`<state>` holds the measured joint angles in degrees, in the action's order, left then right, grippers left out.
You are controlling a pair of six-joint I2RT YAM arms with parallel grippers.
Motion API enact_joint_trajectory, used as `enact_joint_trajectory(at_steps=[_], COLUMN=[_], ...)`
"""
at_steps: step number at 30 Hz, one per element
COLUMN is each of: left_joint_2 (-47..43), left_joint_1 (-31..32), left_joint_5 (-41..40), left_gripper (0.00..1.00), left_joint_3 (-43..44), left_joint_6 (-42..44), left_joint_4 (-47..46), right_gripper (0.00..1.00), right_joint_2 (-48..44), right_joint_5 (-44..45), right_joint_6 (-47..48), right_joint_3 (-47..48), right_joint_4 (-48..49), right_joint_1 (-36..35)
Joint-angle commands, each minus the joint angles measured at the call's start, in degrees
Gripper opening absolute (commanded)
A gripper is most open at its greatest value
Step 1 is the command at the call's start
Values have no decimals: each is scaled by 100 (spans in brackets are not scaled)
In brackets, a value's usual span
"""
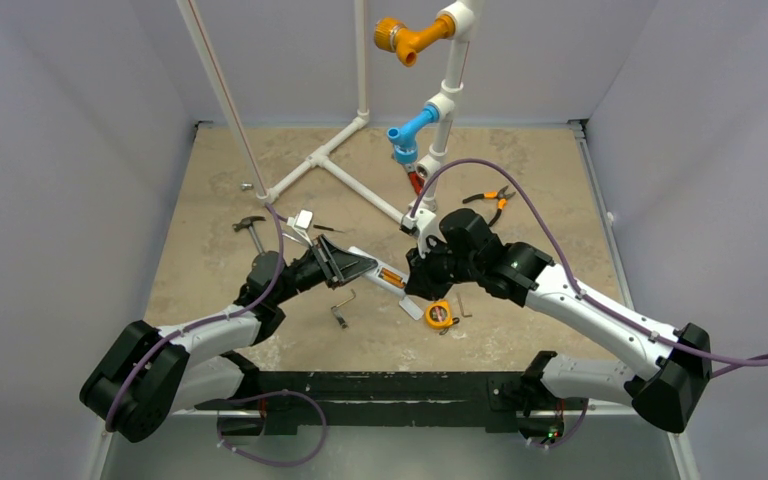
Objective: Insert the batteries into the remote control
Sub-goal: Load the battery into the remote control.
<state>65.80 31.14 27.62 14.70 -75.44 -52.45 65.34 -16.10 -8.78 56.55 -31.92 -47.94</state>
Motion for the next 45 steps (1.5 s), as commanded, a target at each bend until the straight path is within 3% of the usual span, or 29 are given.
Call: enact_joint_trajectory(at_steps=[1, 45], left_joint_2=[-98, -133], left_joint_1=[-7, -6], left_joint_5=[17, -4], left_gripper=[0, 0], left_joint_3=[99, 42], left_joint_6=[-29, -7], left_joint_4=[-377, -379], right_gripper=[9, 10], right_joint_2=[-5, 404], right_joint_5=[-133, -74], right_joint_6=[62, 111], right_joint_3=[294, 415], right_joint_4=[367, 406], right_joint_1=[-6, -5])
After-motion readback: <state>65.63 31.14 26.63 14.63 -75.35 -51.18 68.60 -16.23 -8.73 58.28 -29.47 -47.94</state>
